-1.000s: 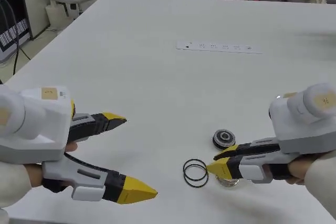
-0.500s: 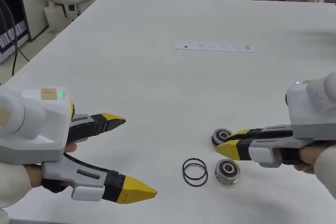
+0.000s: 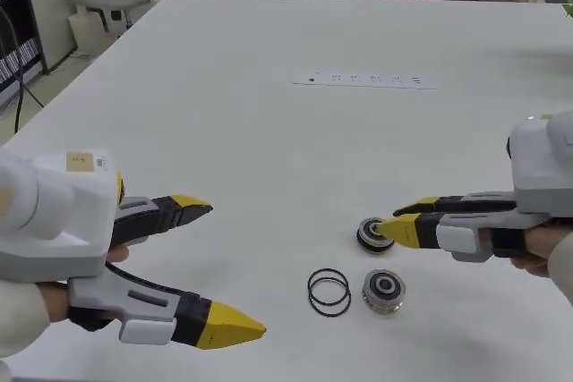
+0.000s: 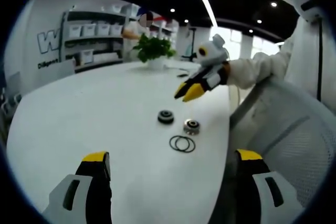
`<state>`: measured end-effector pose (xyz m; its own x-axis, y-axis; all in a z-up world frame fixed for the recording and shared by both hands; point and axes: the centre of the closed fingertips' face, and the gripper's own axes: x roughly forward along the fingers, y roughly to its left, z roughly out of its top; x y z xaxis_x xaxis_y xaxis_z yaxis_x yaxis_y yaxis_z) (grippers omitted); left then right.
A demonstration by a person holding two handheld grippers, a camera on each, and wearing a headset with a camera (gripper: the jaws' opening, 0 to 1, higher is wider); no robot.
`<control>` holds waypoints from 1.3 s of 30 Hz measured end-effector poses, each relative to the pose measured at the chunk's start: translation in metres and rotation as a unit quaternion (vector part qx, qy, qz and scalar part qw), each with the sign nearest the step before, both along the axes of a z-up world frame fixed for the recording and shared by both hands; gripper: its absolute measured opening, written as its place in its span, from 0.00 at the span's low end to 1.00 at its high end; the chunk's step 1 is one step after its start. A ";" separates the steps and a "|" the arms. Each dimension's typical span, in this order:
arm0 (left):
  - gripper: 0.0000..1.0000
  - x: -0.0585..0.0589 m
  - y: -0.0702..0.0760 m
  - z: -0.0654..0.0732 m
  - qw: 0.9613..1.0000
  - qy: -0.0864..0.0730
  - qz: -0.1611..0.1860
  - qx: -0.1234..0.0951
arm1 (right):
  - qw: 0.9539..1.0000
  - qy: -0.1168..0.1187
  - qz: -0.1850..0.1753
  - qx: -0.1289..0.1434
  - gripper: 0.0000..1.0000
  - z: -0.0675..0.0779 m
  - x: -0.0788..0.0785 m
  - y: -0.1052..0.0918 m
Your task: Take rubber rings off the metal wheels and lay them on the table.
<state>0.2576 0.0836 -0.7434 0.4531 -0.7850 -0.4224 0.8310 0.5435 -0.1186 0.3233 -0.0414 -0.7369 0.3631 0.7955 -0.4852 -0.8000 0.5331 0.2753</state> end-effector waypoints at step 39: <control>1.00 0.049 -0.020 0.113 0.994 -0.104 -0.035 -0.022 | 0.986 -0.147 -0.033 0.073 0.39 0.142 0.070 -0.036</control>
